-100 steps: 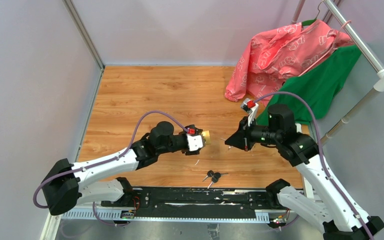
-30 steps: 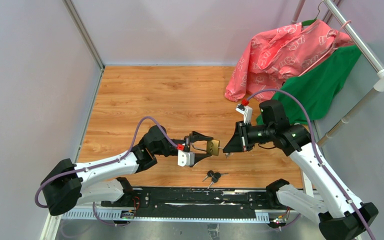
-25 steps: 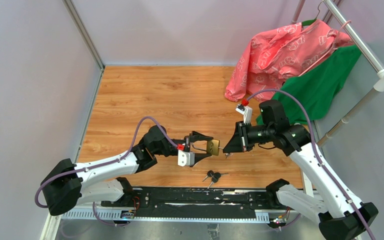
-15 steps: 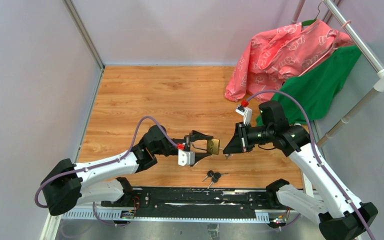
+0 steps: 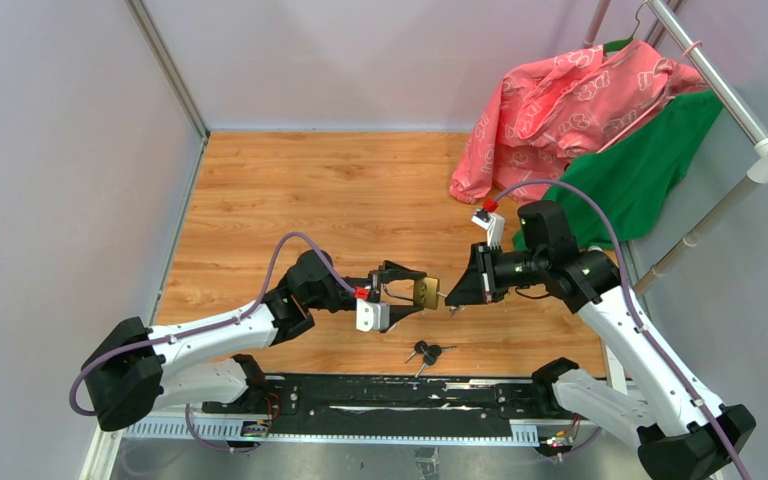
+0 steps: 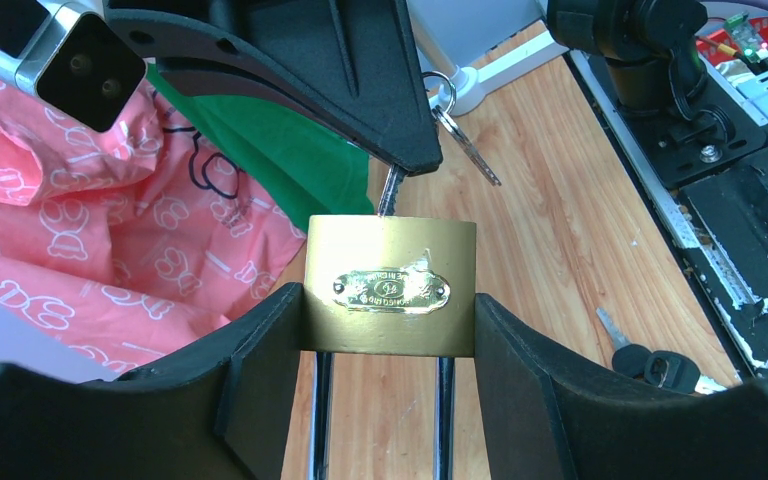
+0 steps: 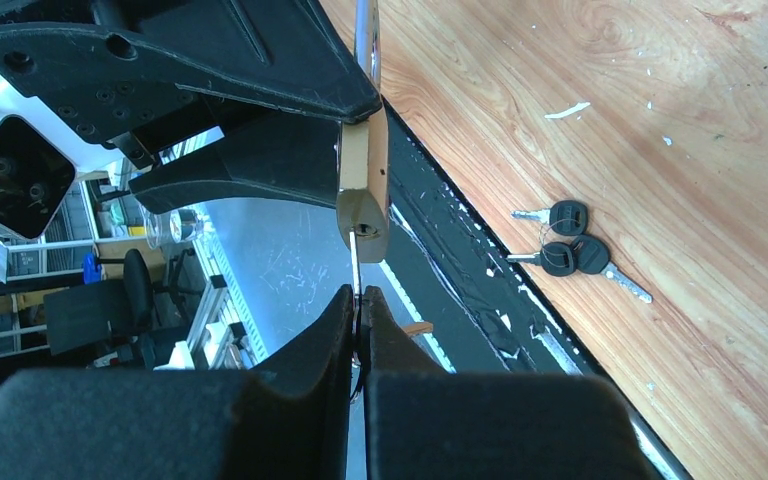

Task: Unlock with the key

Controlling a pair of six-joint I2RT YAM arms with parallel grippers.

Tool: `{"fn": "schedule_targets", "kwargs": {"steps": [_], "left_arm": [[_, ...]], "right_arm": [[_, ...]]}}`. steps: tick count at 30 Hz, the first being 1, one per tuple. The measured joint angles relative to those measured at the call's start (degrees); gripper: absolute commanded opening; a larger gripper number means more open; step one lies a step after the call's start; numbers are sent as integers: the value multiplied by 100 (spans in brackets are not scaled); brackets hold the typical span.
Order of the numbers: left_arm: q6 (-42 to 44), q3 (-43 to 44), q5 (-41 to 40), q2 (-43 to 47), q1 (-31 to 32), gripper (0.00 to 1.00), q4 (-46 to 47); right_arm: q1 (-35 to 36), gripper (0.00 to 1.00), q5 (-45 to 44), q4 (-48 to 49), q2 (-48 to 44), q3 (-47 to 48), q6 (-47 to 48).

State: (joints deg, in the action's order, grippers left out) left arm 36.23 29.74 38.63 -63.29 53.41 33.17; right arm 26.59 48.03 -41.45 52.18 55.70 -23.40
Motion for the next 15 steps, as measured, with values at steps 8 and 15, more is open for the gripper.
{"fn": "schedule_targets", "kwargs": {"steps": [8, 15], "left_arm": [[0, 0, -7, 0, 0, 0, -2], [-2, 0, -24, 0, 0, 0, -72]], "right_arm": [[0, 0, -2, 7, 33, 0, -48], [0, 0, -4, -90, 173, 0, -35]]}}
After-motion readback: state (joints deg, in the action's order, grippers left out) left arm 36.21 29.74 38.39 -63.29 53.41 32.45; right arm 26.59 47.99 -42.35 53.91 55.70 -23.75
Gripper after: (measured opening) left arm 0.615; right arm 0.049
